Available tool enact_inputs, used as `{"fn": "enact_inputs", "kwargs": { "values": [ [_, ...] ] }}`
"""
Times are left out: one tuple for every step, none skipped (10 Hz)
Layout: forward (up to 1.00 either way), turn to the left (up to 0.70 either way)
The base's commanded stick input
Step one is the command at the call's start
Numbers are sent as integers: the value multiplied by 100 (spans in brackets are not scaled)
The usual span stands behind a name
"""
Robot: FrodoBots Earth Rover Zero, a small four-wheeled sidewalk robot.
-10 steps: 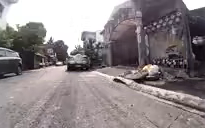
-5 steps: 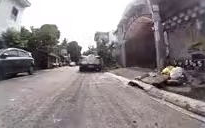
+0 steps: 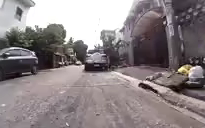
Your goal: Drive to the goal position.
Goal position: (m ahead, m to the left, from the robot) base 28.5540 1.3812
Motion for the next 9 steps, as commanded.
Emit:
{"fn": "enact_inputs", "kwargs": {
  "values": [
    [70, 0],
    [70, 0],
    [70, 18],
    [70, 0],
    [70, 0],
    [70, 0],
    [70, 3],
    [70, 16],
    [70, 13]
  ]
}}
